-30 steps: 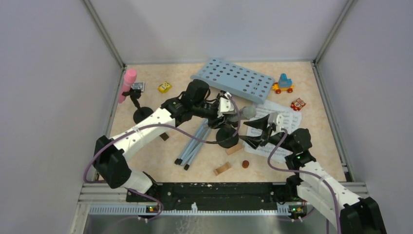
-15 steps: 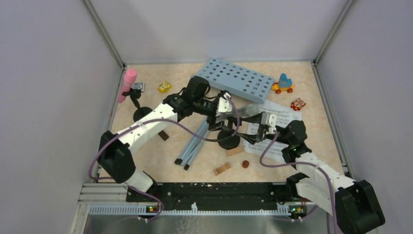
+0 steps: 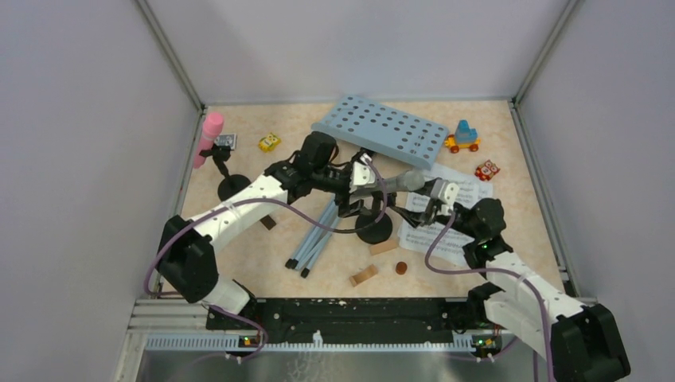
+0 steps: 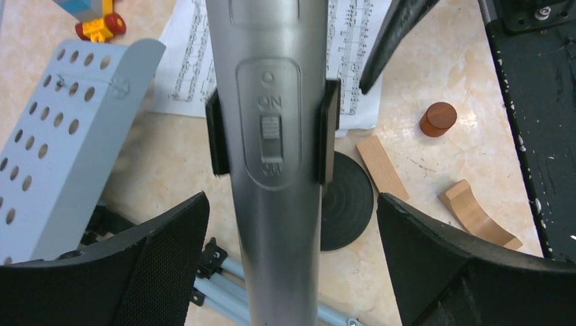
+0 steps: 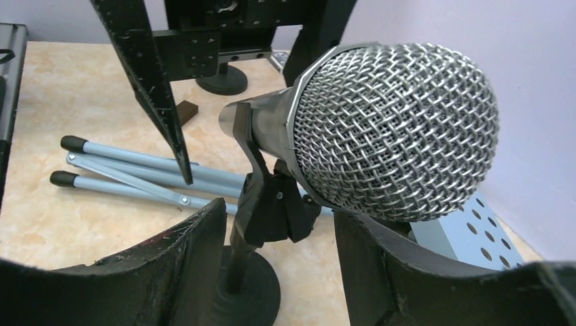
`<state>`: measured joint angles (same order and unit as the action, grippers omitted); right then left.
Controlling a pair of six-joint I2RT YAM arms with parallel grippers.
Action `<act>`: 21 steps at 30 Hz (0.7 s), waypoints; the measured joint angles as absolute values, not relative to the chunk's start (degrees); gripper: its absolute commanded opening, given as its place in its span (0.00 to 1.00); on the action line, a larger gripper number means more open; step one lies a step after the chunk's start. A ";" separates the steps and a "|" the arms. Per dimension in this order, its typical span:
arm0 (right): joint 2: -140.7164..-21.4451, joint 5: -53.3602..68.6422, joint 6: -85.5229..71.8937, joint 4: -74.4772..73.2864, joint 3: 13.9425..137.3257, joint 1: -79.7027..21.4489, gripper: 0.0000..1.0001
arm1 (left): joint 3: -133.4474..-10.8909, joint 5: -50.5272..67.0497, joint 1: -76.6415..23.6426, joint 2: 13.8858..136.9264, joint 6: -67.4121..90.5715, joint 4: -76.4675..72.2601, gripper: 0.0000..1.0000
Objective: Pack up the instrument practice props
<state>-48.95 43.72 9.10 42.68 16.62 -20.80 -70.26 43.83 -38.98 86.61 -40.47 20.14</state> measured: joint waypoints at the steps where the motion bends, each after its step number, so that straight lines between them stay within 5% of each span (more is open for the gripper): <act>1: -49.23 43.57 8.82 42.94 16.62 -20.67 0.58 | -69.23 43.75 -38.81 86.17 -40.14 20.01 0.96; 11: -62.00 51.68 -0.08 59.22 16.56 -15.44 0.59 | -64.95 42.59 -37.41 83.50 -37.85 16.32 0.88; 21: -72.71 58.28 -7.64 74.54 16.67 -14.46 0.59 | -63.77 43.05 -36.18 82.91 -36.23 13.56 0.68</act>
<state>-72.71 58.28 -7.64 74.54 16.67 -14.46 -63.77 43.05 -36.18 82.91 -36.23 13.56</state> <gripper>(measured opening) 0.589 0.739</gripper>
